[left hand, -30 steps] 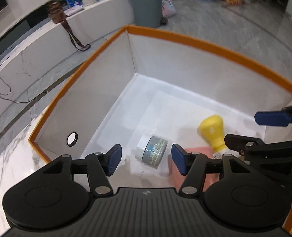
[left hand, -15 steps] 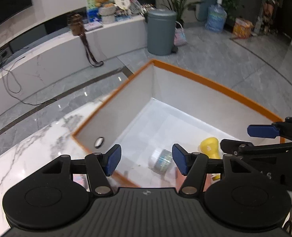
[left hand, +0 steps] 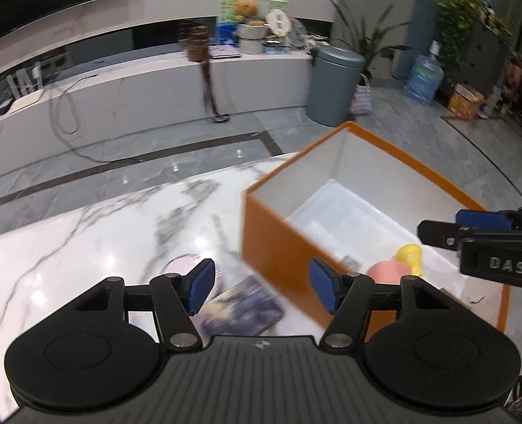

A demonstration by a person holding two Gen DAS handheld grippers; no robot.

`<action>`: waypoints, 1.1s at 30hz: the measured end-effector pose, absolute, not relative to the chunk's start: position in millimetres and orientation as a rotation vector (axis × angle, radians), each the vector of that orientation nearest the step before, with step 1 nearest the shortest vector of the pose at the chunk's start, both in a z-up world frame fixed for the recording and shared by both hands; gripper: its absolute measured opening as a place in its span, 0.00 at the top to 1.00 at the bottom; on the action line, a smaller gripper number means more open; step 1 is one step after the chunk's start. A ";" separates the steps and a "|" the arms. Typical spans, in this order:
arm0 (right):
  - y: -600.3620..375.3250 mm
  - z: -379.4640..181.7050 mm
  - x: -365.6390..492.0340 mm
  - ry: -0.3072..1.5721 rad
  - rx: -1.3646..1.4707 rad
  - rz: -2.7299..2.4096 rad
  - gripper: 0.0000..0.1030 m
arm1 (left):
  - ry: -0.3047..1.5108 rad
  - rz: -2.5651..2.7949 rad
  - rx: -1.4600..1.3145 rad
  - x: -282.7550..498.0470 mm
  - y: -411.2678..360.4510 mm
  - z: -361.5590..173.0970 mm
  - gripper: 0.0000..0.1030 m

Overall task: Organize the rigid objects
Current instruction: 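Withdraw left tool to white compact while right tool reaches pink pump bottle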

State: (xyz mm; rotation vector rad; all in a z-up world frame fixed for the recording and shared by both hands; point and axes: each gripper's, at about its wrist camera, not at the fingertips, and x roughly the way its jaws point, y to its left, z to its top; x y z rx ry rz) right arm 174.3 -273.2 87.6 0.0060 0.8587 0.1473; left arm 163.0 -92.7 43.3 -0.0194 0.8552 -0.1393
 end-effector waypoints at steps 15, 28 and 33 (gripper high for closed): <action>-179.5 77.6 118.0 0.801 -0.203 0.349 0.46 | 0.829 0.001 -0.071 110.8 -4.4 12.2 0.23; -143.1 44.2 119.2 0.869 -0.250 0.374 0.45 | 0.781 0.075 -0.119 87.4 54.3 -22.8 0.18; -131.3 35.9 121.7 0.887 -0.262 0.391 0.44 | 0.751 0.076 -0.077 81.9 68.2 -25.2 0.16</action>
